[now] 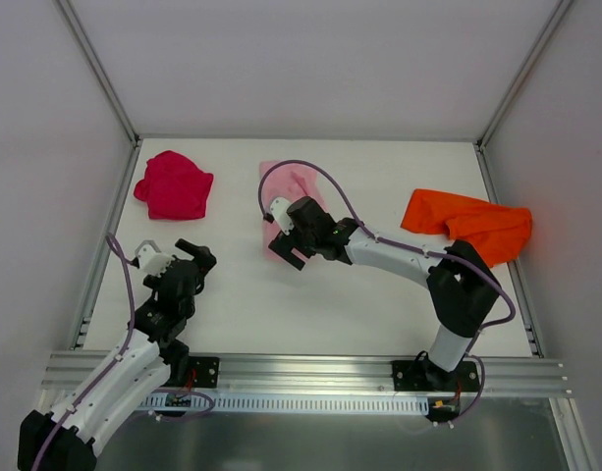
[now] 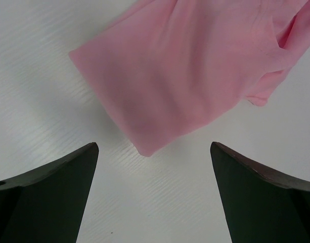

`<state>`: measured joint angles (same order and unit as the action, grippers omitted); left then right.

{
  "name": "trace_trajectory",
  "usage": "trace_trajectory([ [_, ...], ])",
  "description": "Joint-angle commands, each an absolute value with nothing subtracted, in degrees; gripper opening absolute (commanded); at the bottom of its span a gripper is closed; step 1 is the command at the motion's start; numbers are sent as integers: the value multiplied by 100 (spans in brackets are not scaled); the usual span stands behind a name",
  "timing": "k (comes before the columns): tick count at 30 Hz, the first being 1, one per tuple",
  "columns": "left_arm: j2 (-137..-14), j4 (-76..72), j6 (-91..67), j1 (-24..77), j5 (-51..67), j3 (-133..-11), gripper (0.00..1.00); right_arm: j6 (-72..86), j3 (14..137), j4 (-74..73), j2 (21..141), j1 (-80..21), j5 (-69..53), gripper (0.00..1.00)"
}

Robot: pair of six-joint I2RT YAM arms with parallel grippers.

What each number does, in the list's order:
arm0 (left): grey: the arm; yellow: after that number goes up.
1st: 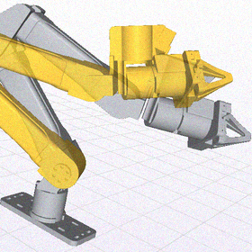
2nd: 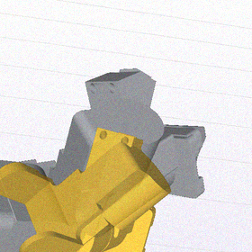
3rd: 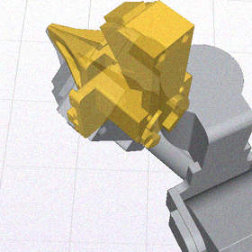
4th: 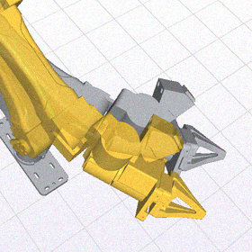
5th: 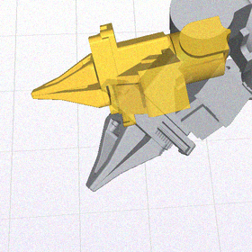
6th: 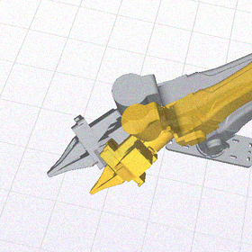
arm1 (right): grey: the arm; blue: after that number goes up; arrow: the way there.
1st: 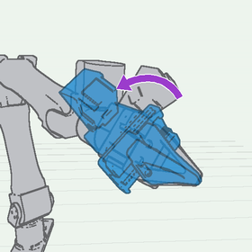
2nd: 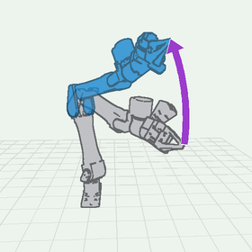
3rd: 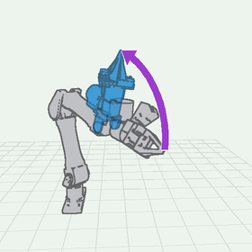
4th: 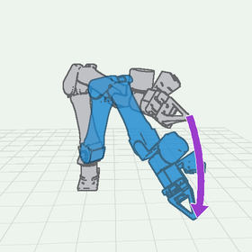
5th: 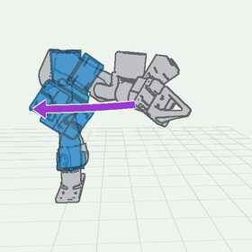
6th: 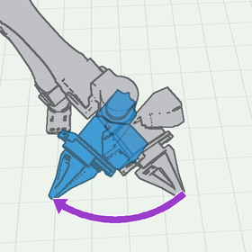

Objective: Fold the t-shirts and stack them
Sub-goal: Fold the folded rectangular tshirt in 1/3 of the way

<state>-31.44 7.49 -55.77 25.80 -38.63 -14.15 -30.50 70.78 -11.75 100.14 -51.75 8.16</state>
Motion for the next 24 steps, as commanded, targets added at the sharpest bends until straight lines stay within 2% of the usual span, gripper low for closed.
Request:
trace_trajectory([
  [1,-3076,580,-5229,2286,-3410,-1362,99,-2988,7207,-1160,10002,-5221,633,100],
  [7,-3225,316,-5124,2163,-3314,-1301,99,-2918,7347,-1344,10379,-5273,290,99],
  [16,-3164,158,-5001,2136,-3164,-1257,99,-3085,8505,-1950,11591,-5555,492,100],
  [24,-3217,27,-4904,2145,-3041,-1213,99,-3287,8991,-2153,11979,-5555,808,100],
])
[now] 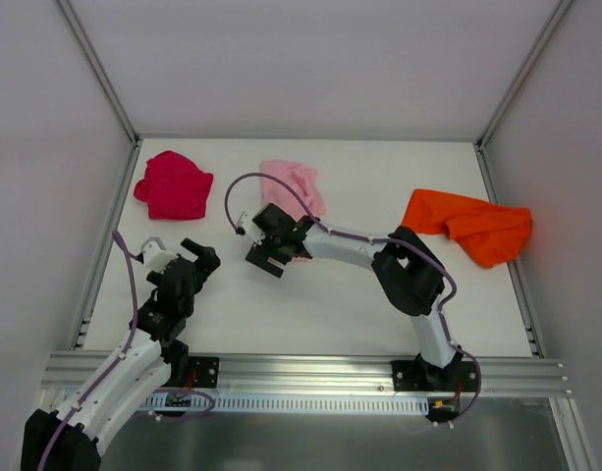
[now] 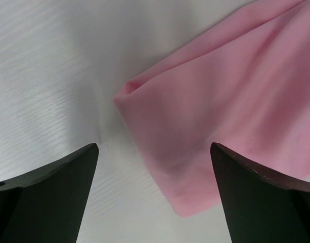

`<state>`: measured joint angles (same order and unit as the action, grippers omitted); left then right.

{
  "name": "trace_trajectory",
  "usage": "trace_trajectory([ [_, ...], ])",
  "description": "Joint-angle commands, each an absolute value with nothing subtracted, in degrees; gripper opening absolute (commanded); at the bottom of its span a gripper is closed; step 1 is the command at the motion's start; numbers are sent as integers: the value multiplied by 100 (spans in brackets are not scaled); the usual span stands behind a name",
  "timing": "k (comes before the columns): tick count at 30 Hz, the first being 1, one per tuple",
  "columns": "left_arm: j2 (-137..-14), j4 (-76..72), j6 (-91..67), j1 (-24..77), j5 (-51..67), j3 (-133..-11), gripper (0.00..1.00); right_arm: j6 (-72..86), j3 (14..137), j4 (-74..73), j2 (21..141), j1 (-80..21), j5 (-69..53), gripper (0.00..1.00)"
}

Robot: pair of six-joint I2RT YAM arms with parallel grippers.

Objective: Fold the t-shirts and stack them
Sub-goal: Fold the folded rectangular tshirt in 1/3 of the way

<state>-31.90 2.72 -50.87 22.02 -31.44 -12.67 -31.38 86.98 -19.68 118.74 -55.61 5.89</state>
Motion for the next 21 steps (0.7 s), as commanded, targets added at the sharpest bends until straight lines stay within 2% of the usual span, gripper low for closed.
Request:
trace_trajectory([
  [1,-3243,26,-4896,2145,-3024,-1213,99,-3348,9026,-2171,11997,-5555,904,100],
  [9,-2954,202,-4913,2145,-3059,-1222,99,-3375,9062,-2268,12138,-5467,976,100],
  [11,-2690,334,-4931,2145,-3059,-1178,99,-3331,9044,-2241,12138,-5449,976,95],
  [12,-2602,351,-4922,2145,-3059,-1160,99,-3305,9027,-2250,12138,-5449,958,90],
  [13,-2488,386,-4922,2145,-3059,-1160,99,-3287,9035,-2259,12129,-5449,984,80],
  [15,-2435,448,-4931,2144,-3076,-1160,99,-3235,8974,-2233,12094,-5440,1037,72],
  [17,-2478,422,-4931,2136,-3094,-1151,99,-3182,8930,-2215,12059,-5440,1055,57],
  [18,-2539,413,-4922,2136,-3094,-1160,99,-3147,8834,-2180,12006,-5440,1072,44],
  [21,-2636,326,-4922,2144,-3067,-1178,99,-3076,8667,-2092,11901,-5432,1142,19],
])
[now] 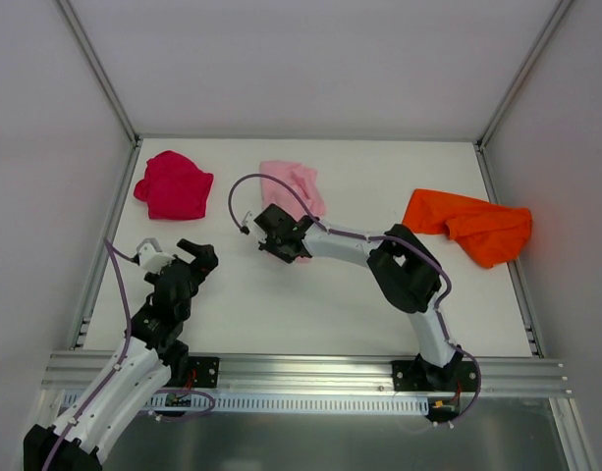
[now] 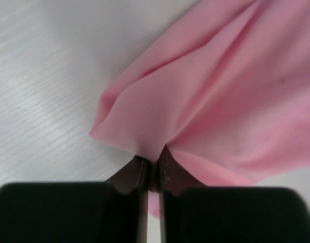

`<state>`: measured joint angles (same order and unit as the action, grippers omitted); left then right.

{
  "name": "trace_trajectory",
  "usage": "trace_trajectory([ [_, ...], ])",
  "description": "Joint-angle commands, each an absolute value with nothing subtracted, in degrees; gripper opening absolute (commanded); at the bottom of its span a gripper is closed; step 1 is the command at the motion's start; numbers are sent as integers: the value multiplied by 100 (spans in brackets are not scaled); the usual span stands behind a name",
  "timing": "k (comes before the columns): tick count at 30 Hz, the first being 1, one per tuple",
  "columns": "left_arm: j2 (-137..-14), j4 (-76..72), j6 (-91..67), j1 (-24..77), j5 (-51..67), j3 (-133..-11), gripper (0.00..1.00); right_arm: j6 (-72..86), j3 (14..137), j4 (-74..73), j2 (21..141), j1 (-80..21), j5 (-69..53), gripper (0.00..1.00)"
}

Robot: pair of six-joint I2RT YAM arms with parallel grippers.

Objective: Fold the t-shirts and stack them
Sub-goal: Fold the folded rectangular tshirt in 1/3 of the way

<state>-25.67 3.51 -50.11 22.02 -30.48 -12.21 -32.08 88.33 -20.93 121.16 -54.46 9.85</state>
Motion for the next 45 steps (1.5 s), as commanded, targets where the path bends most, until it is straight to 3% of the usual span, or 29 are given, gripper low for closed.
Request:
trace_trajectory([
  [1,-2680,308,-4904,2145,-3059,-1178,99,-3007,8562,-2092,11813,-5440,1169,2],
  [9,-2760,264,-4895,2136,-3067,-1204,99,-2699,7752,-2213,10776,-5695,1274,1],
  [18,-2900,202,-4887,2145,-2927,-1222,99,-2575,7050,-2566,9275,-6854,2571,1],
  [24,-2883,167,-4869,2145,-2927,-1230,99,-2566,7241,-2944,8754,-7443,3278,1],
  [29,-2883,167,-4869,2145,-2909,-1231,99,-2864,7567,-3068,8973,-7515,3751,1],
  [37,-2707,324,-4895,2145,-3005,-1195,99,-4156,7805,-1830,9483,-7067,3701,1],
  [45,-2470,457,-5001,2145,-3103,-1125,99,-4693,8051,-774,9808,-6092,2278,1],
])
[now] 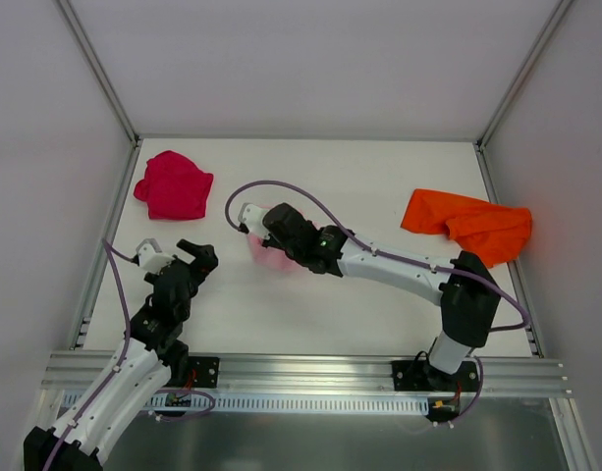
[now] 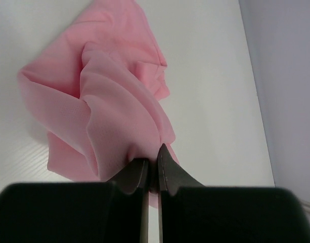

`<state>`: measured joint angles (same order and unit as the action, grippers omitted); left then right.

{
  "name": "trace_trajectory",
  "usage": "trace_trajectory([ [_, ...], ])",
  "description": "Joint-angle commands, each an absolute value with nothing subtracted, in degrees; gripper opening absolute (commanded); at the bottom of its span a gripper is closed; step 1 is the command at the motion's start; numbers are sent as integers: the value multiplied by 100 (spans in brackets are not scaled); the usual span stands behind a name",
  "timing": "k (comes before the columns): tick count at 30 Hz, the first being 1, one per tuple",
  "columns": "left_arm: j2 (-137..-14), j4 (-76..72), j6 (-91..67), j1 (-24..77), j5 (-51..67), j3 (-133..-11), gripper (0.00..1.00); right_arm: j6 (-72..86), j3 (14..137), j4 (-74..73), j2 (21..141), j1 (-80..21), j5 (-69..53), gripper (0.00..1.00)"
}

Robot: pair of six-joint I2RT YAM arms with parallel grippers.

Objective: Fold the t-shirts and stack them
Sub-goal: Fold the folded rectangular tshirt in 1/3 of the way

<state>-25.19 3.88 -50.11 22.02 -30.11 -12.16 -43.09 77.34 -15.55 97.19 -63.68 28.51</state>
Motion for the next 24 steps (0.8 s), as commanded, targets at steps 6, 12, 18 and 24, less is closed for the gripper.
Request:
trace_trajectory([
  [6,-2698,325,-4957,2144,-3102,-1134,99,-4983,8639,-782,10274,-5739,1293,1],
  [12,-2716,343,-4957,2136,-3173,-1151,99,-4923,8879,-1379,10196,-5757,1029,1],
  [18,-2909,220,-4966,2145,-3085,-1187,99,-4756,8245,-2045,9240,-6169,923,1],
  [24,-2926,185,-4966,2144,-2953,-1204,99,-4368,7735,-2811,8535,-6679,783,1],
])
